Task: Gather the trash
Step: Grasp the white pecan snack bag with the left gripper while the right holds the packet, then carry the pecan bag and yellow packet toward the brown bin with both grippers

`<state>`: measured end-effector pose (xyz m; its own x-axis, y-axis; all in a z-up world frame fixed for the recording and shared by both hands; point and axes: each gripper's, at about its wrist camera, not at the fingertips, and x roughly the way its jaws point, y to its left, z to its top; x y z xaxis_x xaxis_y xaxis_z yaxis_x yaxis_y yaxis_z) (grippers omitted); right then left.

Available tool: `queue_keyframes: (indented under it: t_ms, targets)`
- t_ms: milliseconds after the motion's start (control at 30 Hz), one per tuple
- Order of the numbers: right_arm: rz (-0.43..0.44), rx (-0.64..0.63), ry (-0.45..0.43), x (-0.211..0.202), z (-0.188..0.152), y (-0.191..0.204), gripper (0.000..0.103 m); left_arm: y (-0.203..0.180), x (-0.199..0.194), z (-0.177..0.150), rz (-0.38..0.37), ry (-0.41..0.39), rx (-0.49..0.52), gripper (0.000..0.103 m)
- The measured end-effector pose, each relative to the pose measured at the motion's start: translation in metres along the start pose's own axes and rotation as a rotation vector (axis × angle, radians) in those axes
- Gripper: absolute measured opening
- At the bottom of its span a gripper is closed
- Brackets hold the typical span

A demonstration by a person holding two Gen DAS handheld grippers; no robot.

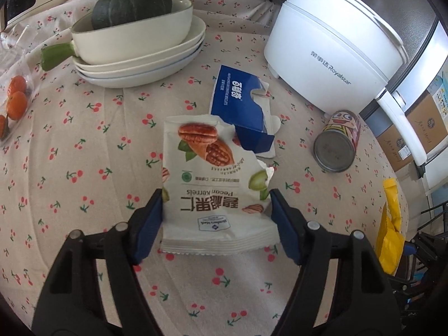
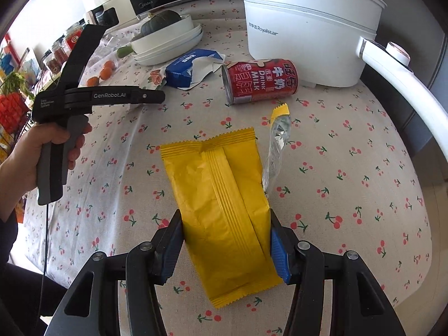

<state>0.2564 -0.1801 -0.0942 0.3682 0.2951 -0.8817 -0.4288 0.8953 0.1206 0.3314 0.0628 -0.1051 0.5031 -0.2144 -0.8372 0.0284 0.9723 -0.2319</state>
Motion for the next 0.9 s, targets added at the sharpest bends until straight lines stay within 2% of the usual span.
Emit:
queue_keyframes:
  t_ms: [333, 567, 900]
  targets:
    - [-0.014, 0.057, -0.036, -0.057, -0.025, 0.017, 0.056, -0.012, -0.070, -0.061, -0.047, -0.007, 0.007, 0.074]
    - [-0.049, 0.079, -0.055, -0.092, -0.057, 0.036, 0.056, -0.027, -0.116, -0.111, -0.055, -0.015, 0.079, 0.074]
    - [-0.060, 0.174, -0.086, -0.121, -0.113, 0.038, 0.056, -0.054, -0.136, -0.160, -0.092, 0.016, 0.139, 0.074]
